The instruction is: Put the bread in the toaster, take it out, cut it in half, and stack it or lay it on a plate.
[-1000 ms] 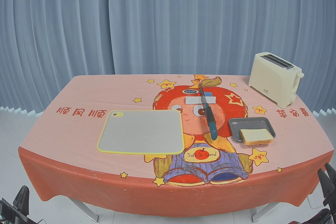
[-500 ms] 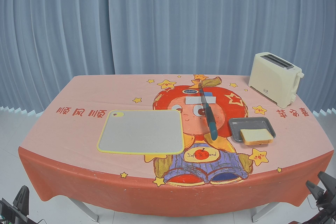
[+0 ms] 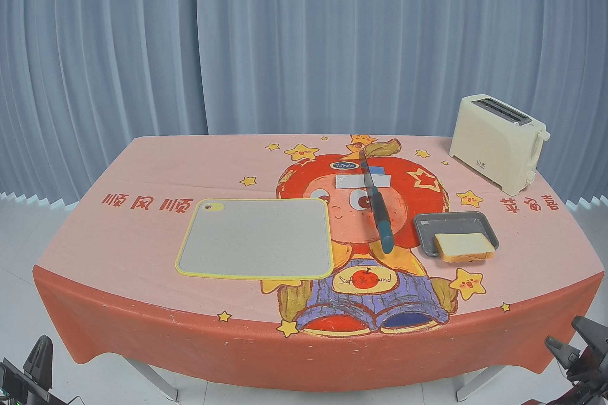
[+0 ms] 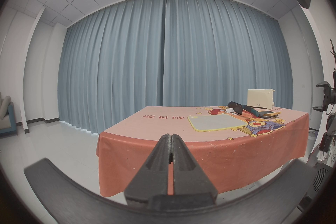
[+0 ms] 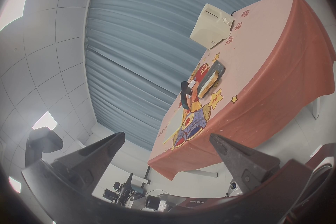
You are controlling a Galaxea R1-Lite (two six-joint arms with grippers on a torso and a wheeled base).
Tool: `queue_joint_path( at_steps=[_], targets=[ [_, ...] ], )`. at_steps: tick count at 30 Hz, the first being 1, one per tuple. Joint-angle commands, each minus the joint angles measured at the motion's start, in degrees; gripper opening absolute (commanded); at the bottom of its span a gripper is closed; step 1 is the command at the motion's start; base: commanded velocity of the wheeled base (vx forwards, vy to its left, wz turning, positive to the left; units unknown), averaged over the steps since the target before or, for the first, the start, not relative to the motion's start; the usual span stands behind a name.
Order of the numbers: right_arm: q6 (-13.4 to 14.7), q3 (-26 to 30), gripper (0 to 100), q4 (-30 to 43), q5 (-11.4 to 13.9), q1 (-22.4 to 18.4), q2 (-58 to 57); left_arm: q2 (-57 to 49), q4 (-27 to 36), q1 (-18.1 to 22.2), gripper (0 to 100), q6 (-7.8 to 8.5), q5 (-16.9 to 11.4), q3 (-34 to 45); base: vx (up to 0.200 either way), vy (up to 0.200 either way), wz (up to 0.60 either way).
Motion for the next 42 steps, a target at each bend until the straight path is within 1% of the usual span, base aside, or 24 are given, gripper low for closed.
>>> queue_joint_path(
  at_steps=[1, 7, 9, 10, 11, 14, 20, 42],
  targets=[
    [0.1, -0.1, 100, -0.2, 0.0, 0.0, 1.0, -0.9, 0.0, 0.0, 0, -0.02, 0.0, 1.0, 0.000, 0.000, 0.00],
    [0.4, -0.2, 100, -0.7, 0.0, -0.1, 4.1, -0.9, 0.0, 0.0, 0, -0.11, 0.0, 1.0, 0.000, 0.000, 0.00],
    [1.8, -0.4, 100, -0.7, 0.0, -0.1, 4.3, -0.9, 0.0, 0.0, 0, -0.02, 0.0, 1.0, 0.000, 0.000, 0.00],
    [1.8, -0.4, 100, -0.7, 0.0, -0.1, 4.3, -0.9, 0.0, 0.0, 0, -0.02, 0.0, 1.0, 0.000, 0.000, 0.00],
    [3.5, -0.6, 100, -0.7, 0.1, 0.0, 4.4, -0.9, -0.1, 0.0, 0, -0.02, 0.0, 1.0, 0.000, 0.000, 0.00],
    [5.2, -0.7, 100, -0.9, 0.2, 0.4, 5.7, -0.9, 0.0, 0.0, 0, -0.11, 0.0, 1.0, 0.000, 0.000, 0.00],
    [5.3, -0.6, 100, -1.0, 0.2, 0.8, 7.5, -0.9, 0.0, 0.0, 0, -0.11, 0.0, 1.0, 0.000, 0.000, 0.00],
    [5.0, 0.3, 100, -0.9, 0.3, 0.9, 8.0, -0.9, -0.1, 0.0, 0, -0.02, 0.0, 1.0, 0.000, 0.000, 0.00]
  ],
)
